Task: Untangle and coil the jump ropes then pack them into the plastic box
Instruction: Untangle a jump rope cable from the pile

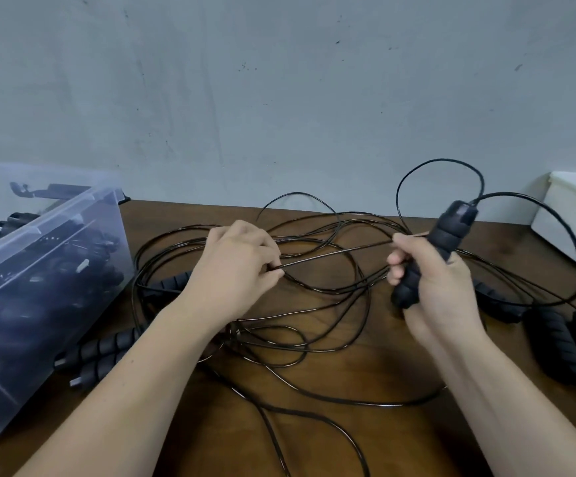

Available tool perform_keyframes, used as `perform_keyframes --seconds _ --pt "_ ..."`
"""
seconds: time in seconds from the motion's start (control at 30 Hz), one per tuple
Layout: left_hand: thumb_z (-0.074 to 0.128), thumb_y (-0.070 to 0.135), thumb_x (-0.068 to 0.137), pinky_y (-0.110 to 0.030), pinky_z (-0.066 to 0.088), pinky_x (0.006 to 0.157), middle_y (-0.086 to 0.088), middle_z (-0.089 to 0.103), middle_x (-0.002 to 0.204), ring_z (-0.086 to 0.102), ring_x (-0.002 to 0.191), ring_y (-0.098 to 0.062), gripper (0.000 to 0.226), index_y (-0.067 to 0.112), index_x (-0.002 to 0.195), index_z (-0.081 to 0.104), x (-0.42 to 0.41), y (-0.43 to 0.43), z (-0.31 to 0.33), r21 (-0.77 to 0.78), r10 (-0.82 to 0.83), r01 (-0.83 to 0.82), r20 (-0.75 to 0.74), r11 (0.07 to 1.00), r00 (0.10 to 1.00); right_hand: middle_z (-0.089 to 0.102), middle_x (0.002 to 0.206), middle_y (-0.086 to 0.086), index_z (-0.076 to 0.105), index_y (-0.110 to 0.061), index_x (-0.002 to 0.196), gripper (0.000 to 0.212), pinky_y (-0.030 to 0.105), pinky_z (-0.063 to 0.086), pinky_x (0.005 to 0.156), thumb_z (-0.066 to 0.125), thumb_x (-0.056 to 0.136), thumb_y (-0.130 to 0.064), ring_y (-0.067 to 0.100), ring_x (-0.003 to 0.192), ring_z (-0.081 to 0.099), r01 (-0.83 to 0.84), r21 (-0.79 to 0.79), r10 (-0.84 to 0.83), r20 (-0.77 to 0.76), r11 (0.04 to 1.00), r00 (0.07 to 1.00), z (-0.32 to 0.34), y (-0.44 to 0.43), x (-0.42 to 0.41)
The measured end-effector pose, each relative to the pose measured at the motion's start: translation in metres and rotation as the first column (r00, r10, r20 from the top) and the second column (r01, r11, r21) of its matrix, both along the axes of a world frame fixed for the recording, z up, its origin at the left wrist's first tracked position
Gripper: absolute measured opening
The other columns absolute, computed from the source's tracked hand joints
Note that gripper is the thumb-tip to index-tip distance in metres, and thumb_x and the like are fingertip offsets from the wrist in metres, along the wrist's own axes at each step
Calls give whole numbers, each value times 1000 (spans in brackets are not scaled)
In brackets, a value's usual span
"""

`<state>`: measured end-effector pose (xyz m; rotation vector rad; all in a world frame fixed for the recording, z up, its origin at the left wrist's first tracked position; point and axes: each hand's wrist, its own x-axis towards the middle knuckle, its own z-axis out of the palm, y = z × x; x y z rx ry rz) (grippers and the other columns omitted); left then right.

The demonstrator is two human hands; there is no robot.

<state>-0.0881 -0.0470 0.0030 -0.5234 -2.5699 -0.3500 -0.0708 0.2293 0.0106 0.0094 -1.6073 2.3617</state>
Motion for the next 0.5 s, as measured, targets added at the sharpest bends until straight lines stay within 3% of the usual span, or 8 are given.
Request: perform_keyframes --seconds 0.2,0.3,0.5 --pt "43 62 103 -30 24 108 21 67 101 50 123 -6 47 28 91 72 0 7 -6 -2 -63 63 -20 998 998 66 80 9 70 -1 110 27 26 45 55 75 97 -24 16 58 50 -93 8 92 25 996 995 -6 -10 1" --pt "38 64 104 -34 29 108 20 67 100 52 121 -7 49 29 92 71 7 22 -8 -7 -117 117 -27 993 993 71 84 12 70 0 115 37 28 46 54 78 94 -29 18 58 52 -181 89 175 71 979 982 -13 -22 6" --pt "45 53 104 -41 37 105 20 65 97 52 118 -8 39 28 90 71 17 41 -13 -4 -203 203 19 979 979 75 87 18 76 -8 103 16 32 49 57 78 96 -22 18 61 58 -237 240 228 63 941 972 -28 -35 13"
